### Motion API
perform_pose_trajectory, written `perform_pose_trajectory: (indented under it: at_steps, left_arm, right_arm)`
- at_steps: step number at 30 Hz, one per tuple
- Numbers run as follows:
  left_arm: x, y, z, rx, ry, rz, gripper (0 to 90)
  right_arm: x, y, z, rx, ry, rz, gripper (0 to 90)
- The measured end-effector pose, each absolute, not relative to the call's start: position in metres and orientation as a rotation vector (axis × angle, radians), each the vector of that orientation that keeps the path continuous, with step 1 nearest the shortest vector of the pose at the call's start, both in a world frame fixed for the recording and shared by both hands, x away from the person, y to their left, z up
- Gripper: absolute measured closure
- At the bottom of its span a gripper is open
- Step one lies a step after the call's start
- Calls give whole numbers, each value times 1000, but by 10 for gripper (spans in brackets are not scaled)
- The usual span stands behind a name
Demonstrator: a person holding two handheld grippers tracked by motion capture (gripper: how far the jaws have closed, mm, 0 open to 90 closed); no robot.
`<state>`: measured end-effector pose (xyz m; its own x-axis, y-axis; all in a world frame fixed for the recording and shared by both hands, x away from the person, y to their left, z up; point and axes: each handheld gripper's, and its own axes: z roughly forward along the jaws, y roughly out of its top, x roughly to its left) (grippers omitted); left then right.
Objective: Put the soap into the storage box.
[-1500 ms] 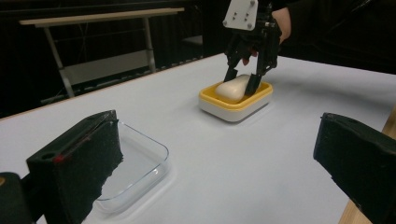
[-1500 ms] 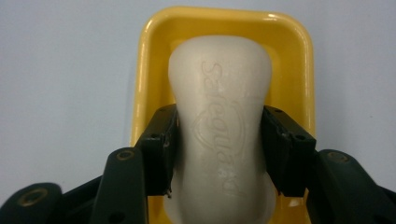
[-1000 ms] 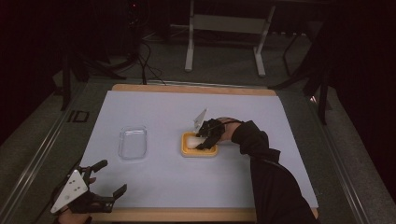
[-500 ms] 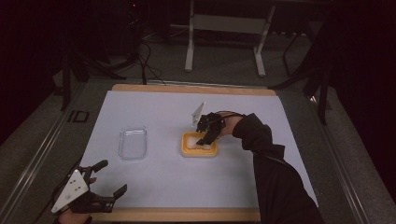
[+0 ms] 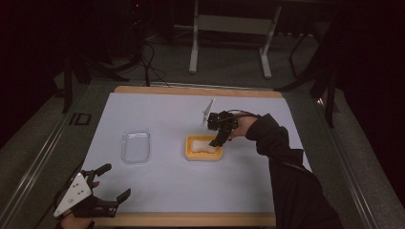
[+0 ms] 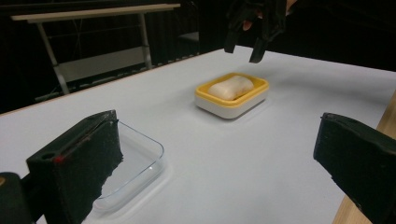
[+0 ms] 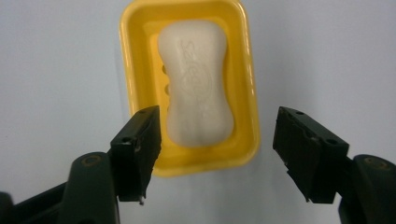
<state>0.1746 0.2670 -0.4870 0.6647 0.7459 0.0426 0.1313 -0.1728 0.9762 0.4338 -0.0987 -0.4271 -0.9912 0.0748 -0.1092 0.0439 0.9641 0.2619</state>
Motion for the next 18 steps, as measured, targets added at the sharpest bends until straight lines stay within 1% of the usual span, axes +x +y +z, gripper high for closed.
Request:
perform_pose_trajectory:
  at_steps: [3, 5, 7, 13, 14, 15, 18]
  left_arm:
    - [175, 267, -487, 1683, 721, 639, 11]
    - [175, 267, -487, 1683, 720, 639, 11]
    - [175, 267, -487, 1685, 721, 637, 11]
    - [175, 267, -487, 1683, 723, 636, 11]
    - [175, 267, -487, 1683, 723, 636, 11]
    - [174, 267, -487, 1684, 724, 637, 12]
    - [174, 267, -487, 1687, 721, 635, 12]
  right_arm:
    - [433, -103, -424, 149, 2963, 412, 239]
    - [432, -106, -422, 212, 2937, 440, 158]
    - [432, -111, -420, 262, 2942, 476, 105]
    - [431, -128, -422, 364, 2865, 560, 105]
    - [431, -132, -421, 399, 2855, 587, 110]
    - [431, -135, -421, 451, 2839, 609, 141]
    - [427, -143, -422, 548, 2787, 647, 153]
